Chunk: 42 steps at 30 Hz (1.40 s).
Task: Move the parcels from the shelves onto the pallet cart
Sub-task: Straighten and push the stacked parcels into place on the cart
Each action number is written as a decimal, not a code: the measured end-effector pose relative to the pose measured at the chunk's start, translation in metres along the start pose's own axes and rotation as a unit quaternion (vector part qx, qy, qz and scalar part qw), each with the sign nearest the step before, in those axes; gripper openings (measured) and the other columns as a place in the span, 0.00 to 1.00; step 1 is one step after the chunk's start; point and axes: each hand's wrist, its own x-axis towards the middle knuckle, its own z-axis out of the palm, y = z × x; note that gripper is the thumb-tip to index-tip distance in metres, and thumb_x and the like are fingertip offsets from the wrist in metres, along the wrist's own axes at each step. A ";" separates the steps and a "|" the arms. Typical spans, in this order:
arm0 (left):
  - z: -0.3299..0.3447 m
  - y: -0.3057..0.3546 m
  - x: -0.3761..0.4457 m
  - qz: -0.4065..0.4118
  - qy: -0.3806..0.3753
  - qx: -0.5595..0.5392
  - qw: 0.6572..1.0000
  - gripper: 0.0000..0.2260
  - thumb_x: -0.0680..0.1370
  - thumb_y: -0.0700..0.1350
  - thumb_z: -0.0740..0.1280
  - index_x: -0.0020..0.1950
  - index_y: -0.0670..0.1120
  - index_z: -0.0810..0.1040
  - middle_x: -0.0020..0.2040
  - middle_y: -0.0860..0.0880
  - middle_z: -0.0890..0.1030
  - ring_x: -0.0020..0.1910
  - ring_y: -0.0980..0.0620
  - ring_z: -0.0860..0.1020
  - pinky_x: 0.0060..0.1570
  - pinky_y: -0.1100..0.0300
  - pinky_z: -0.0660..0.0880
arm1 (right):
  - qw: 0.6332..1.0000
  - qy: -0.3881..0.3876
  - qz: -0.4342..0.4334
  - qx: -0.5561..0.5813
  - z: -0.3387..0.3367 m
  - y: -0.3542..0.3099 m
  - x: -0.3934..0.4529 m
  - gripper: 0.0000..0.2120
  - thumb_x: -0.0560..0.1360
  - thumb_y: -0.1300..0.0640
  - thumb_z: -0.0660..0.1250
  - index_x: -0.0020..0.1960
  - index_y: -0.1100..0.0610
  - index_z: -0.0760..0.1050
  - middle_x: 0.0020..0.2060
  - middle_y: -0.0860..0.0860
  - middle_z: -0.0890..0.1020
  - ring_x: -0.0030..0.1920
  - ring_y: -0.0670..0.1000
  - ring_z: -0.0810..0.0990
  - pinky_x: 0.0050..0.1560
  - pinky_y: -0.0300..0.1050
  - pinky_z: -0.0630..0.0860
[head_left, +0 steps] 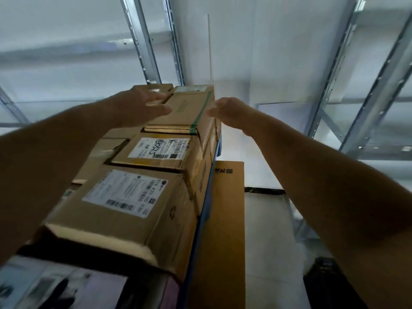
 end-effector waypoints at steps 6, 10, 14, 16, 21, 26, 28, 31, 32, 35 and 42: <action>-0.003 -0.011 -0.069 0.036 -0.025 0.028 0.999 0.27 0.76 0.59 0.62 0.73 0.53 0.64 0.73 0.49 0.65 0.71 0.48 0.64 0.67 0.53 0.59 | 0.995 0.037 0.008 -0.091 0.024 -0.045 -0.072 0.17 0.79 0.53 0.60 0.61 0.64 0.74 0.58 0.60 0.77 0.59 0.59 0.75 0.58 0.49 0.71; -0.009 -0.014 -0.112 0.066 -0.008 0.027 0.997 0.35 0.68 0.69 0.59 0.72 0.56 0.64 0.72 0.50 0.67 0.69 0.48 0.66 0.66 0.53 0.62 | 0.997 0.035 -0.018 -0.060 0.042 -0.055 -0.111 0.19 0.77 0.48 0.64 0.62 0.58 0.74 0.53 0.52 0.78 0.49 0.50 0.76 0.42 0.40 0.72; -0.012 -0.026 -0.147 0.061 0.009 0.023 0.998 0.32 0.71 0.67 0.59 0.72 0.57 0.63 0.73 0.53 0.65 0.69 0.50 0.66 0.56 0.58 0.62 | 0.998 0.016 -0.026 -0.047 0.056 -0.063 -0.139 0.23 0.75 0.46 0.66 0.66 0.55 0.73 0.59 0.51 0.78 0.54 0.48 0.75 0.46 0.38 0.72; -0.013 -0.032 -0.164 0.051 0.026 0.024 0.998 0.28 0.74 0.62 0.61 0.72 0.56 0.64 0.72 0.52 0.66 0.67 0.50 0.67 0.52 0.60 0.63 | 0.999 0.006 -0.024 -0.038 0.063 -0.072 -0.150 0.22 0.74 0.45 0.67 0.64 0.54 0.74 0.57 0.51 0.79 0.52 0.48 0.78 0.49 0.42 0.75; -0.008 -0.025 -0.221 0.032 0.089 -0.046 0.994 0.22 0.76 0.55 0.64 0.70 0.54 0.67 0.67 0.48 0.73 0.53 0.57 0.68 0.41 0.65 0.64 | 0.997 0.021 -0.041 -0.065 0.079 -0.094 -0.196 0.19 0.75 0.46 0.64 0.64 0.52 0.73 0.47 0.45 0.80 0.42 0.41 0.79 0.35 0.38 0.74; 0.014 -0.013 -0.305 -0.049 0.189 -0.061 0.979 0.27 0.75 0.62 0.58 0.71 0.54 0.64 0.70 0.48 0.69 0.64 0.48 0.70 0.60 0.47 0.69 | 0.975 0.099 -0.073 -0.184 0.112 -0.101 -0.266 0.27 0.77 0.44 0.60 0.73 0.52 0.62 0.70 0.57 0.67 0.67 0.56 0.68 0.63 0.56 0.70; 0.021 -0.009 -0.338 -0.081 0.209 -0.064 0.973 0.29 0.72 0.64 0.56 0.70 0.53 0.66 0.68 0.46 0.71 0.63 0.44 0.72 0.60 0.42 0.70 | 0.969 0.117 -0.095 -0.197 0.128 -0.103 -0.291 0.27 0.78 0.45 0.58 0.73 0.52 0.60 0.72 0.58 0.64 0.69 0.58 0.64 0.65 0.56 0.66; 0.031 -0.007 -0.379 -0.117 0.216 -0.060 0.968 0.31 0.71 0.64 0.55 0.71 0.51 0.67 0.69 0.45 0.71 0.66 0.43 0.70 0.62 0.41 0.69 | 0.966 0.125 -0.131 -0.181 0.153 -0.108 -0.318 0.25 0.78 0.46 0.59 0.73 0.52 0.61 0.72 0.57 0.63 0.71 0.59 0.62 0.66 0.56 0.63; 0.034 -0.008 -0.389 -0.129 0.218 -0.055 0.966 0.31 0.71 0.63 0.56 0.71 0.51 0.66 0.70 0.45 0.70 0.66 0.43 0.69 0.62 0.40 0.68 | 0.966 0.128 -0.142 -0.173 0.160 -0.111 -0.325 0.25 0.78 0.47 0.60 0.72 0.52 0.62 0.72 0.57 0.64 0.71 0.59 0.62 0.67 0.56 0.63; 0.041 -0.017 -0.409 -0.169 0.222 -0.059 0.959 0.27 0.75 0.56 0.62 0.73 0.51 0.64 0.71 0.44 0.68 0.67 0.42 0.69 0.62 0.40 0.69 | 0.962 0.125 -0.167 -0.177 0.178 -0.119 -0.338 0.24 0.78 0.48 0.61 0.72 0.53 0.63 0.73 0.57 0.64 0.71 0.59 0.61 0.68 0.56 0.62; 0.043 -0.049 -0.431 -0.177 0.231 -0.055 0.955 0.28 0.74 0.57 0.63 0.73 0.51 0.63 0.72 0.45 0.66 0.69 0.43 0.67 0.63 0.40 0.68 | 0.954 0.108 -0.169 -0.224 0.206 -0.137 -0.339 0.26 0.78 0.48 0.61 0.74 0.51 0.61 0.74 0.56 0.60 0.73 0.58 0.59 0.70 0.56 0.58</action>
